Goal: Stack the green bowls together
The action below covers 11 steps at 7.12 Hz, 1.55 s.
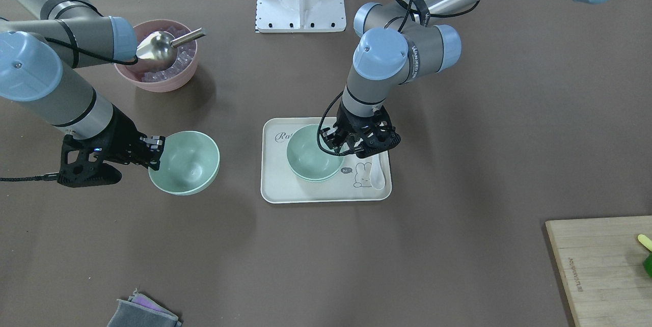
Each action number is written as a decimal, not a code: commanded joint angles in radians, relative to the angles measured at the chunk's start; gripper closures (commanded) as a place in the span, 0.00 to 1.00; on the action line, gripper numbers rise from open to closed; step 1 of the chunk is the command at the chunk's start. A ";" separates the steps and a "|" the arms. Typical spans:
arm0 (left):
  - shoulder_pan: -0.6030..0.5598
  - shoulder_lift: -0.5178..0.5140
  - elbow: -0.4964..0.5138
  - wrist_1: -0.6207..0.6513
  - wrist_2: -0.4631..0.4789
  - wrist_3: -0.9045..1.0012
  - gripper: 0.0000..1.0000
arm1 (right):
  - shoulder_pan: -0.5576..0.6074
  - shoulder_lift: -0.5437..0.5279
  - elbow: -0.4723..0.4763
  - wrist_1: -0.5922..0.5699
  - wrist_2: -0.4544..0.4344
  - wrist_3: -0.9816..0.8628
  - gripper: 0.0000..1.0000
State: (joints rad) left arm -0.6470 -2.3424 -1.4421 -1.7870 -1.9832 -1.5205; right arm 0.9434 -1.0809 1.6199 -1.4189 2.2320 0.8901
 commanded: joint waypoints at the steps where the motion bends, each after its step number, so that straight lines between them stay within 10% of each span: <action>1: -0.012 0.000 -0.024 -0.008 0.000 0.003 0.02 | 0.000 0.006 0.000 -0.002 0.008 0.003 1.00; 9: -0.201 0.268 -0.282 0.017 -0.143 0.272 0.02 | -0.203 0.255 -0.001 -0.142 -0.088 0.291 1.00; 11: -0.206 0.290 -0.287 0.015 -0.144 0.299 0.02 | -0.244 0.391 -0.163 -0.134 -0.112 0.340 1.00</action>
State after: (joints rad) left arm -0.8486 -2.0655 -1.7242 -1.7711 -2.1238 -1.2372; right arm 0.7269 -0.7723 1.5533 -1.5512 2.1360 1.2047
